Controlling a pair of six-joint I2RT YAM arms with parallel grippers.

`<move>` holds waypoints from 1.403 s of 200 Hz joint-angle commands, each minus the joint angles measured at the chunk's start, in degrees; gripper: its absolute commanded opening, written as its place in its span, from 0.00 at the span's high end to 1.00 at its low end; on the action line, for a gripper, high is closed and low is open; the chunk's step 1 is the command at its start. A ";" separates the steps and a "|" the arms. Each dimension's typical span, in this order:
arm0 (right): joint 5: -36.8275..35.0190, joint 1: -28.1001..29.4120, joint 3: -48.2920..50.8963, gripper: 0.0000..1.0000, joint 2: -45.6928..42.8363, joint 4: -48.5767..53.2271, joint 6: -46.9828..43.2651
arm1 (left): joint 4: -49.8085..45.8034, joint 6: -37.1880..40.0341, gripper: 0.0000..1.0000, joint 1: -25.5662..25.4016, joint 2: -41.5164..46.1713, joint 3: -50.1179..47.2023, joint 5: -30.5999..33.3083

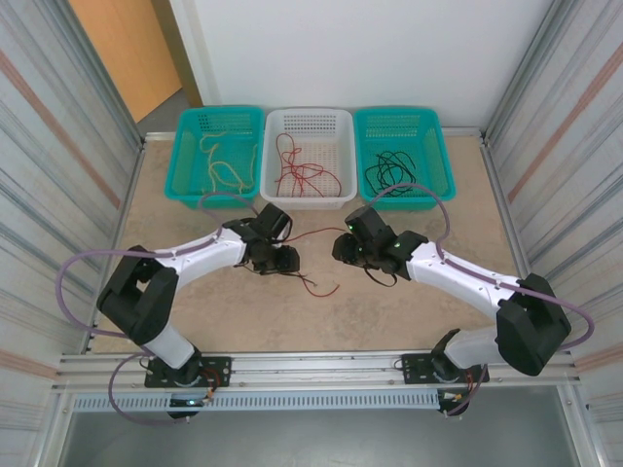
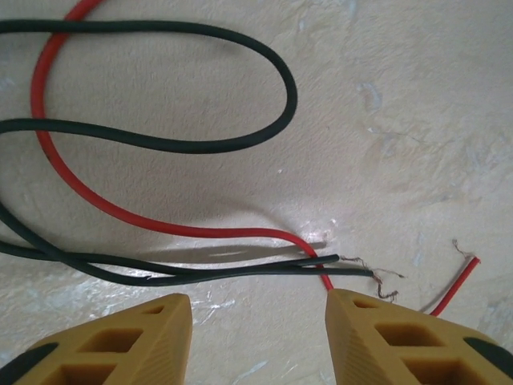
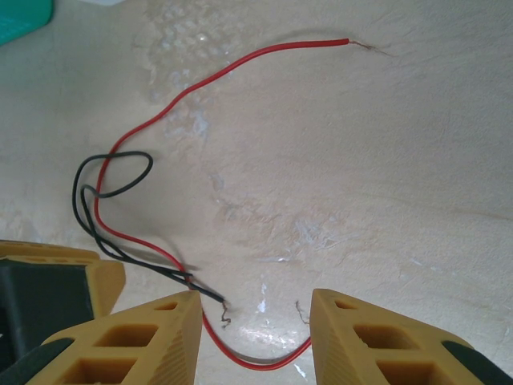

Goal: Untangle the cables

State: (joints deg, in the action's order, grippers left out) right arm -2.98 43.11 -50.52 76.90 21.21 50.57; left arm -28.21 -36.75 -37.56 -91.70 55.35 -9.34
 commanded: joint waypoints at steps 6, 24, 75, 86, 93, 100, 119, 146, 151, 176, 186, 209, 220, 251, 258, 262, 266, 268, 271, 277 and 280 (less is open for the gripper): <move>-0.88 0.04 -1.06 0.60 -0.96 1.29 -0.20 | 3.53 -5.55 0.51 0.60 -1.38 -0.66 -0.15; -0.80 0.06 -0.98 0.60 -1.09 1.11 -0.18 | 5.19 -6.47 0.52 1.24 -3.21 -0.37 -0.22; -1.54 -0.43 0.10 0.60 -3.76 2.08 -0.29 | 5.64 -7.46 0.61 1.79 -6.98 0.81 1.43; -1.42 -0.65 0.50 0.60 -4.40 2.00 -0.29 | 5.88 -7.55 0.64 1.79 -7.00 0.89 1.35; -1.41 -0.74 0.68 0.60 -4.64 1.99 -0.29 | 5.81 -7.47 0.65 1.79 -7.01 1.13 1.41; -1.37 -0.83 0.82 0.60 -4.89 1.91 -0.22 | 5.71 -7.45 0.67 1.85 -7.02 1.46 1.33; -1.16 -0.89 0.70 0.60 -4.99 1.82 -0.20 | 5.20 -7.06 0.75 1.81 -6.73 1.95 1.43; -1.15 -0.83 0.51 0.60 -5.34 1.86 -0.20 | 4.01 -6.41 0.95 1.57 -5.33 1.96 1.65; -1.23 -0.84 0.47 0.60 -5.49 1.90 -0.28 | 3.67 -6.24 0.98 1.43 -4.82 1.95 1.70; -1.24 -0.92 0.18 0.60 -6.06 2.08 -0.55 | 1.23 -4.37 1.00 0.27 -1.29 2.10 2.33; -1.26 -0.91 -0.06 0.60 -6.32 2.12 -0.72 | 0.02 -2.71 1.00 -0.68 0.65 2.53 2.36; -1.48 -1.06 -0.82 0.60 -6.92 2.66 -1.15 | -1.62 1.98 1.00 -3.41 5.92 3.35 2.14; -1.83 -1.23 -1.38 0.60 -7.35 3.25 -1.41 | -2.00 3.84 1.00 -4.51 8.95 3.45 2.02; -1.01 -2.71 -3.14 0.59 -9.67 4.92 -1.57 | 1.76 10.15 1.00 -5.24 18.49 2.49 -7.26; -0.12 -3.30 -3.62 0.59 -10.48 5.05 -1.02 | 3.02 11.04 1.00 -5.24 20.86 2.27 -9.34; 0.65 -3.61 -3.92 0.58 -10.96 5.02 -0.58 | 3.89 11.51 1.00 -5.24 22.17 2.15 -10.57; 1.40 -3.94 -4.16 0.58 -11.42 4.94 -0.12 | 4.88 11.92 1.00 -5.29 23.33 1.98 -11.79; 1.73 -4.07 -4.37 0.58 -11.60 4.86 0.06 | 5.50 12.07 1.00 -5.25 24.05 1.92 -12.42; 2.20 -4.23 -4.78 0.57 -11.84 4.74 0.32 | 6.44 12.33 1.00 -5.24 24.84 1.76 -13.50; 2.87 -4.26 -5.43 0.56 -12.40 4.55 0.72 | 8.64 13.00 1.00 -5.24 26.63 1.41 -15.90; 3.06 -4.27 -5.93 0.55 -12.54 4.54 0.90 | 9.81 13.34 1.00 -5.24 27.39 1.20 -17.14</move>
State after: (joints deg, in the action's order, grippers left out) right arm -2.50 39.75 -52.38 67.77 24.93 50.43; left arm -25.54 -29.28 -42.81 -70.59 56.97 -15.88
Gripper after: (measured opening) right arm 0.425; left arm 0.061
